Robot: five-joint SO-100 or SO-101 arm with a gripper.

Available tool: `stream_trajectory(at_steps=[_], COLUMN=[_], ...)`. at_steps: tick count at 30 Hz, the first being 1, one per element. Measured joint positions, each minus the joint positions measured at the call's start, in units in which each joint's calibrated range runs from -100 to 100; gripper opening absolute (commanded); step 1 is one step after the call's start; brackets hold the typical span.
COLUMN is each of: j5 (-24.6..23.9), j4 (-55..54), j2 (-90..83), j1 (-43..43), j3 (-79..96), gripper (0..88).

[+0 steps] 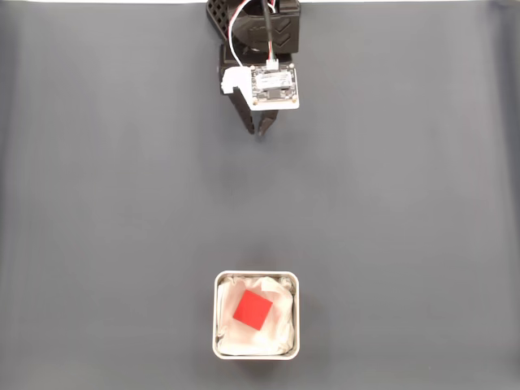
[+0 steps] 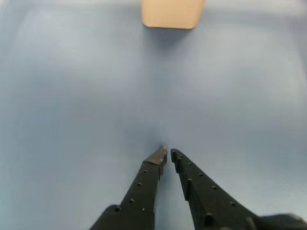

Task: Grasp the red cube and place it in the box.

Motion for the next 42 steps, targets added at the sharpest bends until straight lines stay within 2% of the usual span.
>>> stream_trajectory(at_steps=[6, 12, 42], j5=[-3.1, -3.0, -2.3], j4=[7.2, 11.7, 12.1], j2=[-1.1, -1.8, -1.9], j1=[-0.8, -0.8, -0.8], j3=[0.0, 0.0, 0.0], gripper=[0.0, 0.0, 0.3])
